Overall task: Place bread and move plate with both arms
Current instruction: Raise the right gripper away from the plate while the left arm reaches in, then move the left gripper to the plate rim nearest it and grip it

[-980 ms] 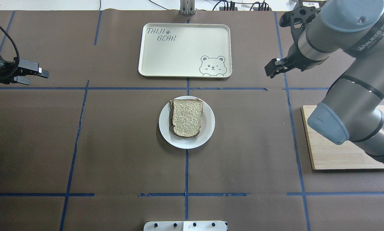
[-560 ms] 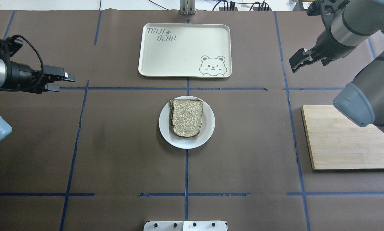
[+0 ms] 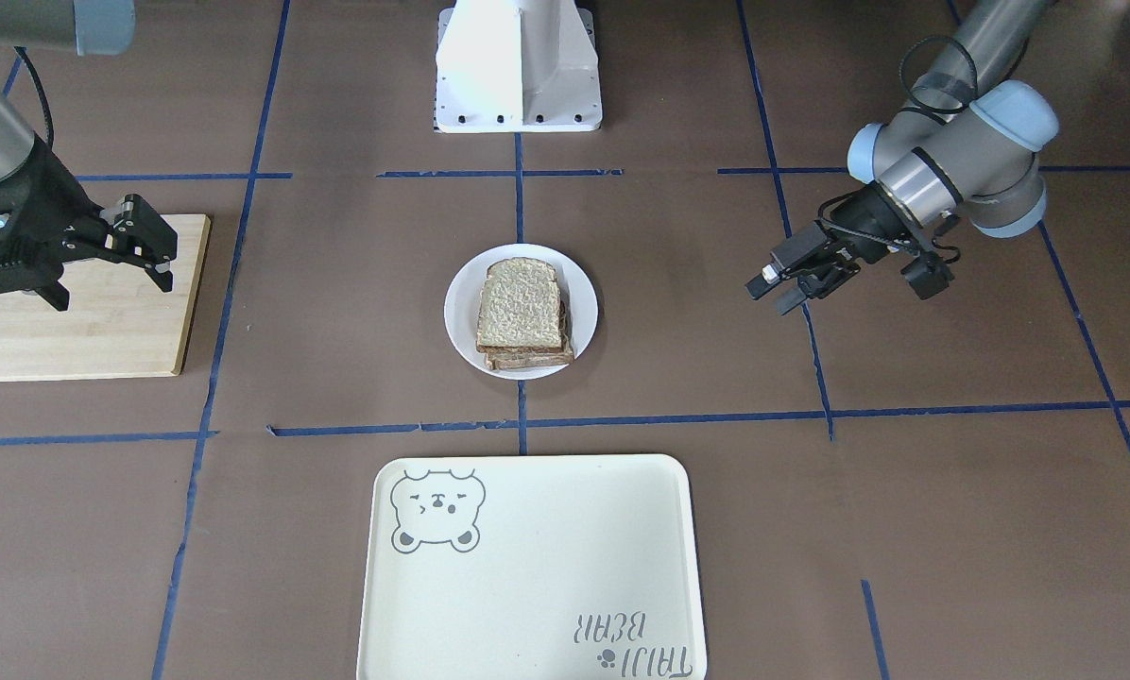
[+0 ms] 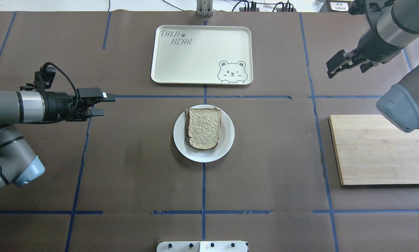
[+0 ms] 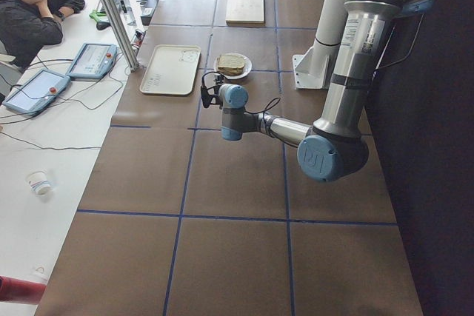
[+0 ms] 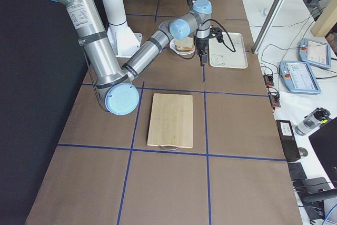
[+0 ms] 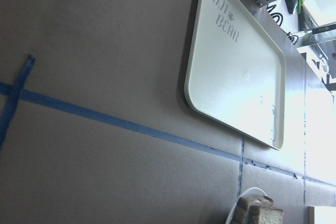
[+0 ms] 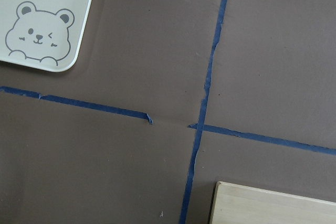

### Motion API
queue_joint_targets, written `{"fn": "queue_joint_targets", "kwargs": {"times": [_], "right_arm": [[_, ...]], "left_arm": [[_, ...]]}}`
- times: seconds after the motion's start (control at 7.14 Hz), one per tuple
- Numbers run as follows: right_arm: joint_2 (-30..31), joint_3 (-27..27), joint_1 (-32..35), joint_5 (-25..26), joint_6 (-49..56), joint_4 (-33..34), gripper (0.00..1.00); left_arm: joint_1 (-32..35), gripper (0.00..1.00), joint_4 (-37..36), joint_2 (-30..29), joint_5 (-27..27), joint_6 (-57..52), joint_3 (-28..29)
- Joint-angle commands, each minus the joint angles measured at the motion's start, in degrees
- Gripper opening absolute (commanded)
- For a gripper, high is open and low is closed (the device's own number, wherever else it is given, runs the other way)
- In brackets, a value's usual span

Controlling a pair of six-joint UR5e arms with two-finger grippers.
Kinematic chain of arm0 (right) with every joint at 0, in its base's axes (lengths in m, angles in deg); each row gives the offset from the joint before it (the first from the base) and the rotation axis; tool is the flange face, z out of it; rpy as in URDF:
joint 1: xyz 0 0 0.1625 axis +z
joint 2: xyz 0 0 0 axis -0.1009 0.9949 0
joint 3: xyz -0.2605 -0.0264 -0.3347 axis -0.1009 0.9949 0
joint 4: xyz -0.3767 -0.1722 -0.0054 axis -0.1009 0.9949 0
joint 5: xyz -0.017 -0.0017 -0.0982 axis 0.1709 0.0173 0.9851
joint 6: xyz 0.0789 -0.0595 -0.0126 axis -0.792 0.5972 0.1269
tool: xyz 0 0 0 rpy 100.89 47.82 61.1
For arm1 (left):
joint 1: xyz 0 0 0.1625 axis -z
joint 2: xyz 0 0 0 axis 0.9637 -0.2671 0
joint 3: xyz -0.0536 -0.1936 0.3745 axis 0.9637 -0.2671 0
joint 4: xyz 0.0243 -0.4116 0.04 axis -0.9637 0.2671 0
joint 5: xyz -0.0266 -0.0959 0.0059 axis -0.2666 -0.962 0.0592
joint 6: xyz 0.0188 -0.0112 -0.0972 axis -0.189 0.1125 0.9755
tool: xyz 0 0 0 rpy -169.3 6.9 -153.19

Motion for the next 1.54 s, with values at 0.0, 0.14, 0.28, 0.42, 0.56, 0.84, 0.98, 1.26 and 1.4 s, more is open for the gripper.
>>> {"fn": "queue_joint_targets", "kwargs": {"times": [0.0,0.14,0.28,0.42,0.56,0.84,0.98,1.26,1.4], "right_arm": [[0.3,0.1,1.0,-0.7,0.0,0.1,1.00],[0.4,0.0,1.1,-0.7,0.0,0.1,1.00],[0.5,-0.1,1.2,-0.7,-0.1,0.1,1.00],[0.5,-0.1,1.1,-0.6,-0.4,0.1,1.00],[0.5,-0.1,1.2,-0.7,-0.4,0.1,1.00],[0.8,0.0,1.2,-0.6,-0.4,0.0,1.00],[0.8,0.0,1.2,-0.6,-0.4,0.1,1.00],[0.9,0.0,1.2,-0.5,-0.4,0.1,1.00],[0.9,0.1,1.1,-0.4,-0.5,0.0,1.00]], "left_arm": [[-6.3,0.92,0.5,-2.3,5.3,0.9,0.2],[-7.5,0.88,0.5,-4.2,5.4,0.9,1.4],[-8.3,0.88,0.9,-6.0,6.0,0.9,3.5],[-10.1,0.92,2.1,-6.2,9.3,1.0,3.6],[-11.4,0.93,2.6,-6.7,11.4,1.5,3.6],[-14.5,0.95,2.9,-8.5,16.2,3.3,4.9],[-14.8,0.96,2.8,-9.0,16.4,3.3,5.8],[-14.9,0.95,2.7,-9.9,16.4,3.5,8.4],[-15.0,0.88,2.6,-10.1,16.4,4.3,8.5]]}}
